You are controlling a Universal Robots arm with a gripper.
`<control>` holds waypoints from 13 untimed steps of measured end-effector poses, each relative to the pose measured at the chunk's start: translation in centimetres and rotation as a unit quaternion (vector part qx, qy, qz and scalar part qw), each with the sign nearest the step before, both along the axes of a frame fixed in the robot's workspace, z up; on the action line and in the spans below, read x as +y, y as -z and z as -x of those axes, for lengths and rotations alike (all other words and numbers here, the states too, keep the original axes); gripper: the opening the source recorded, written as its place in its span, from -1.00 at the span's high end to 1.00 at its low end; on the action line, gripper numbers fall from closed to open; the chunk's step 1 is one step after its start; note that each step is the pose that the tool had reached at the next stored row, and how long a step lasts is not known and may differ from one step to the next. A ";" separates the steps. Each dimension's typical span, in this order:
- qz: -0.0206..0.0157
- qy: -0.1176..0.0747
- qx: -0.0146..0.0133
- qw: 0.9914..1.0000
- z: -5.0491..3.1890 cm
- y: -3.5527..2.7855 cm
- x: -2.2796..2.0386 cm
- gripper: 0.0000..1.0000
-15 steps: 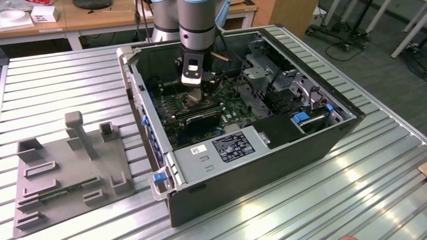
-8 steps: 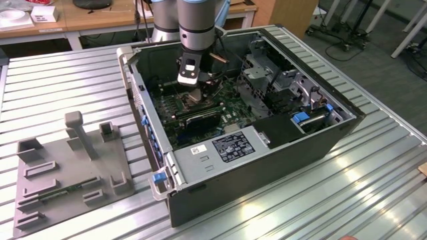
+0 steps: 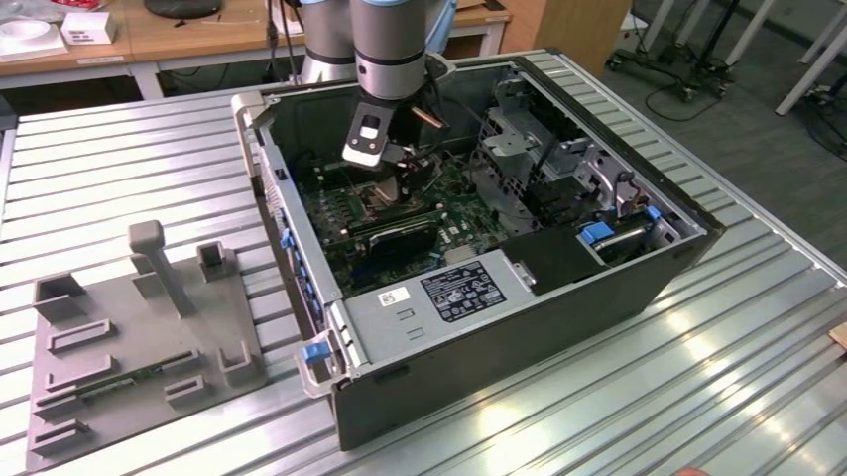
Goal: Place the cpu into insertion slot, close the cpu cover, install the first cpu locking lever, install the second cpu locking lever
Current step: 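Place the cpu into insertion slot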
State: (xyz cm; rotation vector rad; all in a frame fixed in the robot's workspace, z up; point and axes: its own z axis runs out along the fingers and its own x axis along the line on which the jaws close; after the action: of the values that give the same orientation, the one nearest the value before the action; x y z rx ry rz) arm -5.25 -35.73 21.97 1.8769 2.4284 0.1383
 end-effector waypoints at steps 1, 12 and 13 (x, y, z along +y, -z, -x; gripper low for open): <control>0.000 0.000 0.000 1.000 0.00 0.00 0.00 -0.08; 0.000 0.056 0.000 0.998 0.00 0.04 0.00 -0.08; 0.000 0.064 0.000 0.998 0.00 0.04 0.00 -0.08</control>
State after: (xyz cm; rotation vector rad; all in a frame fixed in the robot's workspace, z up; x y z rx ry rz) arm -5.25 -35.73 21.93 2.0241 2.3003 0.1315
